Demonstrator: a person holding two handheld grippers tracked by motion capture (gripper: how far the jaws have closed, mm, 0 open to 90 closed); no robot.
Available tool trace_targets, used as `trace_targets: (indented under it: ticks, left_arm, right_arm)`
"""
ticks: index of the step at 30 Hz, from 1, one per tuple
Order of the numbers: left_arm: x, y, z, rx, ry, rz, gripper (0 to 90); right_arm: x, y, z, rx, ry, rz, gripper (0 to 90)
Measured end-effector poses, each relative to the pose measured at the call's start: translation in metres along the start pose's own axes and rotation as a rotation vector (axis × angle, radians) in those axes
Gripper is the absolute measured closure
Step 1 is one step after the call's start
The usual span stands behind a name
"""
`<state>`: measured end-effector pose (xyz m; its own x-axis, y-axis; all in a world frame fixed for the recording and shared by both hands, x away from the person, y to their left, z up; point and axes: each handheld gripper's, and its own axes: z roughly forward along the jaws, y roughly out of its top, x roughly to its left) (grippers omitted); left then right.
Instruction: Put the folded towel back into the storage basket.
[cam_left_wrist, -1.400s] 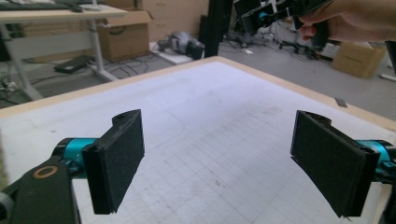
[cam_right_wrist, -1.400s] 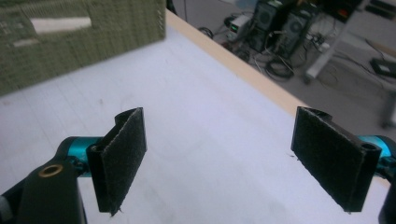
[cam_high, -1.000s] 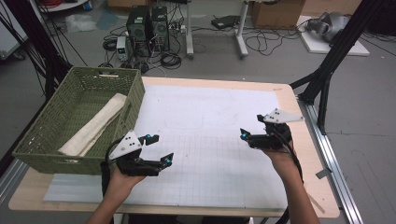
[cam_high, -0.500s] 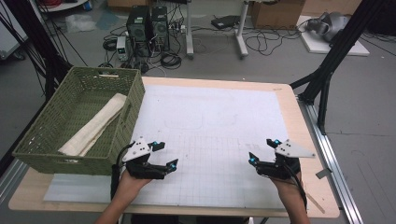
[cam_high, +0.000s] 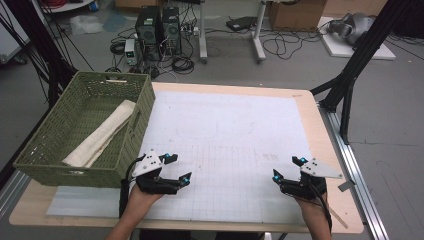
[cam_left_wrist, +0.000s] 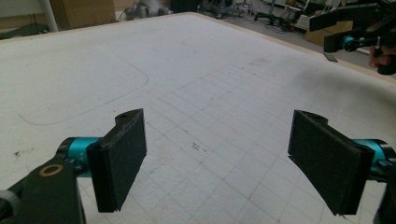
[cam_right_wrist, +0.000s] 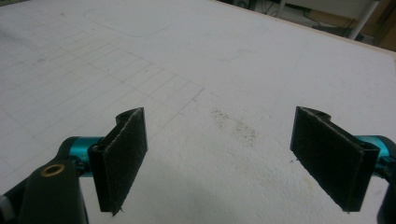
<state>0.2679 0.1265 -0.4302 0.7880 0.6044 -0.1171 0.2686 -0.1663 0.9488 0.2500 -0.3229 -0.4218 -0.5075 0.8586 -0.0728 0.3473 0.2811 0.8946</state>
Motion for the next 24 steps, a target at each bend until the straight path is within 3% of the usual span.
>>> trace_targets:
  ticks: [6,24]
  left_arm:
    - [0.0007,-0.0009,-0.0012,-0.016,0.003,-0.026,19.7]
    - [0.0027,-0.0036,-0.0012,-0.006,0.010,-0.030,19.9]
  right_arm:
    - [0.0003,0.0010,-0.0030,-0.010,-0.010,0.001,17.4]
    - [-0.0012,0.0003,-0.0031,0.001,-0.012,0.013,17.4]
